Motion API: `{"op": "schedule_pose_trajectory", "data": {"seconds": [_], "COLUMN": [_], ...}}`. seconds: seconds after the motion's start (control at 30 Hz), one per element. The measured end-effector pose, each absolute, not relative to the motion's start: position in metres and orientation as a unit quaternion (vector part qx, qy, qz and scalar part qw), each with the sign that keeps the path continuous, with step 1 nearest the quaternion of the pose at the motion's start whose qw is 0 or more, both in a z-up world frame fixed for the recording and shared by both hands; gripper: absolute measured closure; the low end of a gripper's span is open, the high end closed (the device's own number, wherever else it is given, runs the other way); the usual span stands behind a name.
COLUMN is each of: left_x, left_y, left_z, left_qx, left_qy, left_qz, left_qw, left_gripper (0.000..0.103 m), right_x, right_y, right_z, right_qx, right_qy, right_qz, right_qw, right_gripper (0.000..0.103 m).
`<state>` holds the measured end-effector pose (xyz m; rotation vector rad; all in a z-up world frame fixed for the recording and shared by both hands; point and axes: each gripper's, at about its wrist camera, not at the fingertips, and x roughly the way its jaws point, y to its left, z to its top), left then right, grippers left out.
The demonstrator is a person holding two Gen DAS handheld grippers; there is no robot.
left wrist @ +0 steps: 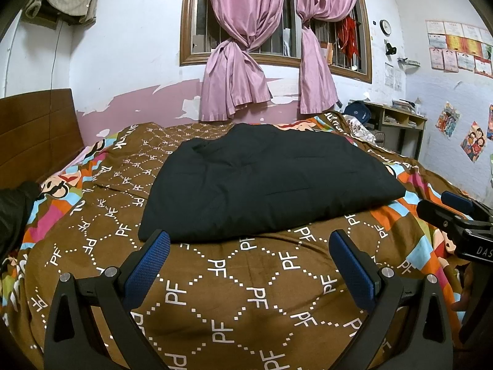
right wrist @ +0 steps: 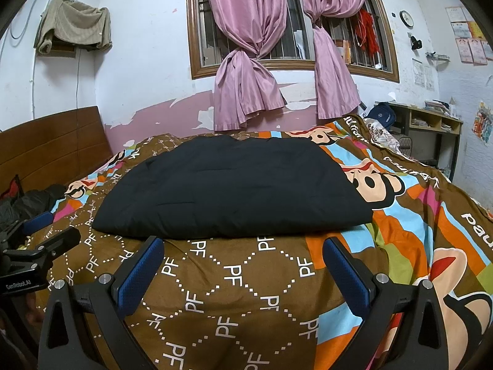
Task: Fold large clothes
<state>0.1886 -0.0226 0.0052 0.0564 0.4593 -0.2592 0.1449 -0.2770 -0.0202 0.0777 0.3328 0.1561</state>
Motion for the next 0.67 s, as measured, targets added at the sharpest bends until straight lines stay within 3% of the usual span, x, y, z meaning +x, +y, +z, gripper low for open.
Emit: {"op": "schedule_pose_trajectory", "data": {"seconds": [0.67], "left_x": [0.193], "left_y": [-0.016], "left_z": [0.001], "left_qx": [0.026], "left_qy": [0.244], "left_qz": [-0.111], "left_qw": [0.963], "left_gripper": [0.002], "right_x": [0.134], "right_y": [-0.276], "right_z": [-0.029], "right_qx": [0.044], "right_qy": [0.174], "right_qz": [0.072], "right_qw": [0.981], "right_gripper": [0.000]}}
